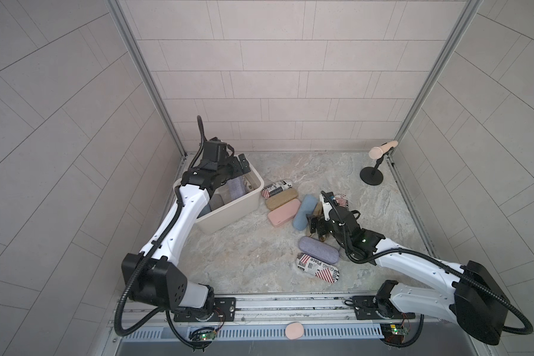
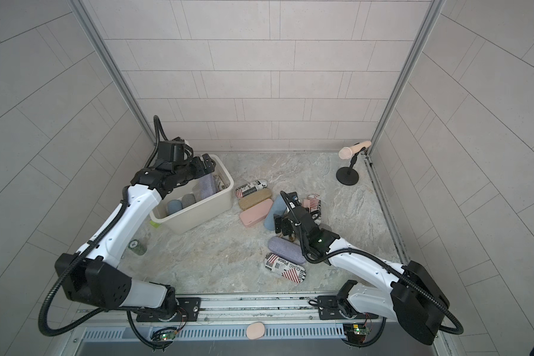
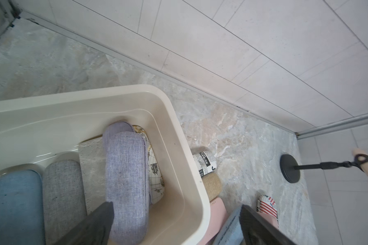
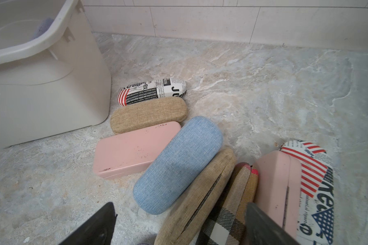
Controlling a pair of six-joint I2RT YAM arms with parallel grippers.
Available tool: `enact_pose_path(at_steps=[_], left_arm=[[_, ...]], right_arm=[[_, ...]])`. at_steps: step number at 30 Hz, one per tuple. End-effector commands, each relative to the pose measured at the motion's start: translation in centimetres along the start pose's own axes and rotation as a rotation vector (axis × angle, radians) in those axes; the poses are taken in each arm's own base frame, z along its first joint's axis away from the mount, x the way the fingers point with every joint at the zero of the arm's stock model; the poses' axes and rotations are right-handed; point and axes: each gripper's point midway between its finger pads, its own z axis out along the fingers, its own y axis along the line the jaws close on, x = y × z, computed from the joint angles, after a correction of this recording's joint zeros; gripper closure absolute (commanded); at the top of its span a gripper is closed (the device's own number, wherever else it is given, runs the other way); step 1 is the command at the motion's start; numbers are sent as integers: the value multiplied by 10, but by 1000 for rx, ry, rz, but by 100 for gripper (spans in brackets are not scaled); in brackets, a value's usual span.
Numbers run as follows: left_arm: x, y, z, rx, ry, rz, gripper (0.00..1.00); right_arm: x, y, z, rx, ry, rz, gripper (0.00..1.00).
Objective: Put the glasses cases into the storage boxes
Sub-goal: Pick up the glasses case at the center of the board.
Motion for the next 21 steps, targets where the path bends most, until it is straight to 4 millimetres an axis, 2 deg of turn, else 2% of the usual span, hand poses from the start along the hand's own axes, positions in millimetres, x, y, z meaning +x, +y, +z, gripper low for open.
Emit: enact_pose_path(at_steps=[1, 4, 6, 10, 14, 17, 21], left_arm=[[9, -10, -5, 67, -22, 56, 3], [26, 0, 6, 22, 34, 75, 11], [40, -5, 15, 23, 91, 92, 20], [61, -40, 13, -25, 89, 290, 21], [79, -70, 8, 20, 70, 362, 21], [102, -90, 7, 53, 69, 420, 20], [137, -114, 12, 118, 100, 488, 16]], right_arm=[[-13, -9, -6, 59, -41, 15, 4], [-12, -11, -6, 70, -42, 18, 4], [-11, -12, -5, 74, -39, 19, 4], [-11, -23, -6, 136, -40, 26, 4], [-14, -34, -12, 187, -70, 53, 4], [-16, -47, -21, 241, -108, 87, 4], [-16, -75, -36, 355, -162, 156, 4]])
